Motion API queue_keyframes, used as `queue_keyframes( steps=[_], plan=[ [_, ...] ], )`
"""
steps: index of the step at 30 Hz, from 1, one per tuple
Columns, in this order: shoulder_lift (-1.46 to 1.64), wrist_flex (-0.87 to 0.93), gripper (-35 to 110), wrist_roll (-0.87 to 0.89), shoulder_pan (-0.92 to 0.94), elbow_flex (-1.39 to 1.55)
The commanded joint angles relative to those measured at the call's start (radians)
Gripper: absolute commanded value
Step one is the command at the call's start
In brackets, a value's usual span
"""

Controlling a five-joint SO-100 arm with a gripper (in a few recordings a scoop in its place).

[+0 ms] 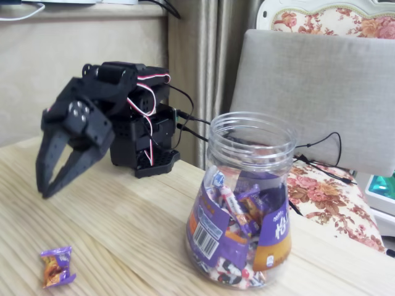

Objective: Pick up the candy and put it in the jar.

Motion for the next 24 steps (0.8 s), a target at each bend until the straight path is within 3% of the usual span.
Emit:
queue_keyframes(
  steps=[1, 5, 9, 12, 18, 21, 24],
  plan=[
    [0.018, -0.017, 0, 0.049, -0.002, -0.133],
    [0.018, -0.025, 1, 0.132, -0.008, -0.161],
    [0.012, 0.120, 0, -0.011, -0.054, -0.250],
    [0.015, 0.156, 0, -0.028, 0.032, -0.238],
    [-0.316, 0.126, 12, 0.061, 0.043, -0.374],
    [-0.469, 0.207, 22, 0.313, 0.044, -0.502],
    [-0.485, 0.232, 0, 0.229, -0.006, -0.535]
  ],
)
